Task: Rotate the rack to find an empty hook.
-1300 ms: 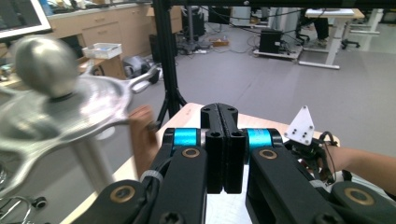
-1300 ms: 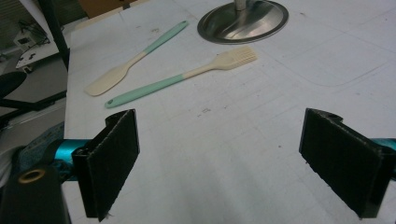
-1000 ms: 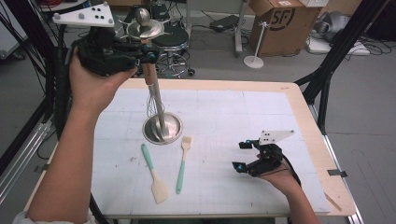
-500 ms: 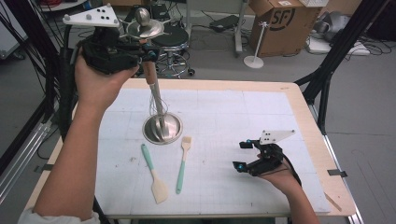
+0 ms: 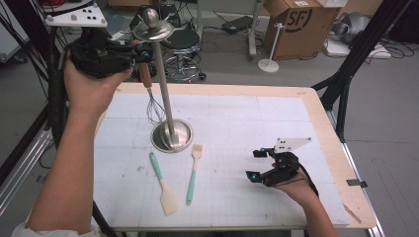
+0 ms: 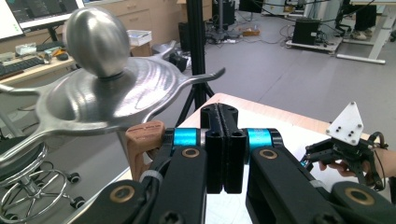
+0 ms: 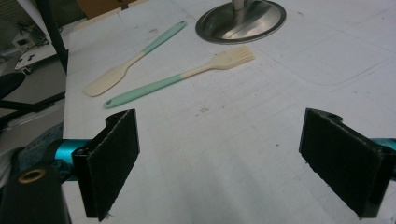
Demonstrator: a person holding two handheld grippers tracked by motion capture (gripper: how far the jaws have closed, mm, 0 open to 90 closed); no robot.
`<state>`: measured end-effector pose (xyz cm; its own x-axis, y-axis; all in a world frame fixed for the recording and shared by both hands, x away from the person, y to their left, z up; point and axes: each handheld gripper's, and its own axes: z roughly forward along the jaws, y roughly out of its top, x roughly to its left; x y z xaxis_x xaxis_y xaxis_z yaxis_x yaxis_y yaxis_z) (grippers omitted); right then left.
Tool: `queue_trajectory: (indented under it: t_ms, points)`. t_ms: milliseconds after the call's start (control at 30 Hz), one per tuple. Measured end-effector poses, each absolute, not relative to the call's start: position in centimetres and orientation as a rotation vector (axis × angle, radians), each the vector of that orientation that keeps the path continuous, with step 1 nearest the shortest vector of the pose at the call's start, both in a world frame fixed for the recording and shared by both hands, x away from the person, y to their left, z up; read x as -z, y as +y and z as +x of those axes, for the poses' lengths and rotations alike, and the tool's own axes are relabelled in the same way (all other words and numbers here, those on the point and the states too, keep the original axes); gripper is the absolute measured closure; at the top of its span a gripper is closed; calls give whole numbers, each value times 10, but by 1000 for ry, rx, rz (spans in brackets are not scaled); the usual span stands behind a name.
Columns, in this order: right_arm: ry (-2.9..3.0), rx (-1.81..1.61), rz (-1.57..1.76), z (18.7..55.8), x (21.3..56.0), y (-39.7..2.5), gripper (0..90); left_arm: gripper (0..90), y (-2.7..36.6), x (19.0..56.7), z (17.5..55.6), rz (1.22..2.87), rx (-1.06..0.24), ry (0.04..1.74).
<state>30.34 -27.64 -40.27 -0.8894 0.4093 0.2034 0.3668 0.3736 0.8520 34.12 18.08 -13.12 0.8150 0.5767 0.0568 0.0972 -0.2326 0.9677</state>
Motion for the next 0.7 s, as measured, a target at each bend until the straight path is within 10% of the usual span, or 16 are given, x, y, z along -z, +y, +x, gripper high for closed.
queue_trajectory:
  t_ms: [700]
  points:
    - [2569,-1581,729,303,402,-277,116,894,197,133,346,1760,-496,575]
